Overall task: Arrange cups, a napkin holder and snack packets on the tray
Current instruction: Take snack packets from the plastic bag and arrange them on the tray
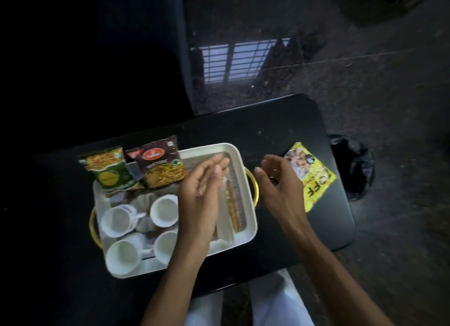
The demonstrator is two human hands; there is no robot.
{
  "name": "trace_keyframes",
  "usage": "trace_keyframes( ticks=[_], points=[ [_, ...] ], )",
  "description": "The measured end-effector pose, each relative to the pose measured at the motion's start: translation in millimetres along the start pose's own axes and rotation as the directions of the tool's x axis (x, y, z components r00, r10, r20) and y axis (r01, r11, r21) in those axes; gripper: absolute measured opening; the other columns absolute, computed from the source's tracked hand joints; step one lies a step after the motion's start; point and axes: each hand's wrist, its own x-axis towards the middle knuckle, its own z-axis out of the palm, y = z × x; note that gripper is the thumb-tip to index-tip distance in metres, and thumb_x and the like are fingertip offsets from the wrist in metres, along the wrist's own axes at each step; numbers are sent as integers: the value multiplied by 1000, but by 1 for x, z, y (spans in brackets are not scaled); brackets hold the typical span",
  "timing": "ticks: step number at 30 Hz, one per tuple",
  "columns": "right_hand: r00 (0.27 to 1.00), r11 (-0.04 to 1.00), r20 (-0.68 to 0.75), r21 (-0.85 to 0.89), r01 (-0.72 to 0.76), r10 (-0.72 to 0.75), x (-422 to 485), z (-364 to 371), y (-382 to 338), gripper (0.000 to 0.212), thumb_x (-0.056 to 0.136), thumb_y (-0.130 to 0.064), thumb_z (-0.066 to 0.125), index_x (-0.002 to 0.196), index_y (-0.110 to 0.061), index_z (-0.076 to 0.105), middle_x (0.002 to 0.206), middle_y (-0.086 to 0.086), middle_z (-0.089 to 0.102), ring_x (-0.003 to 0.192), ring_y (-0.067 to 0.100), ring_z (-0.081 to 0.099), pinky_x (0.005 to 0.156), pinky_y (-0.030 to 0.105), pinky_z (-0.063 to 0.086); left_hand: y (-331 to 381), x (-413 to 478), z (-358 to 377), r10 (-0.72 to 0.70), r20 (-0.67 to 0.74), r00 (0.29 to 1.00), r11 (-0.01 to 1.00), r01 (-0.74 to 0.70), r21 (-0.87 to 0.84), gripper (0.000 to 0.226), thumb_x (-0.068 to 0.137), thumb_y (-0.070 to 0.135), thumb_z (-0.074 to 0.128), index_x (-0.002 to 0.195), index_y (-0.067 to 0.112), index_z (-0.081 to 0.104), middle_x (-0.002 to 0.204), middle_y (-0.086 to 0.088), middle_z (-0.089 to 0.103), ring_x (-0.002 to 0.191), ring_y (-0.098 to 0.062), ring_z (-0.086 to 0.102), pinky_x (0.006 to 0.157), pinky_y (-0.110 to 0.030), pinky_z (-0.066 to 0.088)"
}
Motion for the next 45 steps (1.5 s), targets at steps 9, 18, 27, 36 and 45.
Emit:
trace_keyframes(
  ticks=[9, 18, 27, 36, 45],
  points=[
    [999, 994, -15, -101, -30, 29, 23, -94, 70, 33, 92, -22, 69, 123, -18, 59, 115, -12, 64, 105, 5, 64, 72, 5, 48, -64, 3, 119, -16, 235, 972, 860, -107, 500, 31, 102, 22, 55, 131, 20, 65, 125, 10, 69, 115, 4, 63, 94, -13, 50],
    [992, 881, 77, -457, 125, -101, 66, -137, 102, 53, 86, -21, 74, 135, -14, 54, 128, 6, 58, 121, 24, 51, 99, 27, 37, -102, 17, 146, -81, 304, 949, 607, -195, 771, 45, 101, 22, 56, 146, 18, 52, 146, -1, 58, 137, -17, 52, 112, -29, 42],
    [970, 867, 244, -485, 116, 7, 90, -150, 85, 31, 88, -24, 73, 117, -16, 65, 109, 7, 68, 100, 24, 65, 87, 46, 54, -96, 18, 146, -63, 312, 948, 476, -246, 844, 33, 100, 23, 57, 133, 19, 62, 131, 0, 67, 123, -18, 61, 101, -34, 51],
    [792, 668, 511, -464, 582, -335, 82, -143, 20, 28, 85, -16, 73, 111, -27, 72, 105, -2, 65, 92, 24, 67, 72, 45, 55, -50, 48, 130, 121, 546, 829, 238, -559, 794, 78, 84, 33, 78, 152, 28, 40, 160, 1, 37, 148, -20, 30, 114, -34, 34],
    [699, 629, 425, -316, 710, -575, 76, -107, -22, 46, 77, -14, 79, 120, -18, 67, 119, 5, 60, 111, 25, 57, 90, 37, 53, -13, 64, 84, 132, 520, 844, 424, -523, 740, 31, 85, 18, 72, 115, 25, 73, 100, 6, 77, 89, -9, 71, 75, -29, 58]
  ],
)
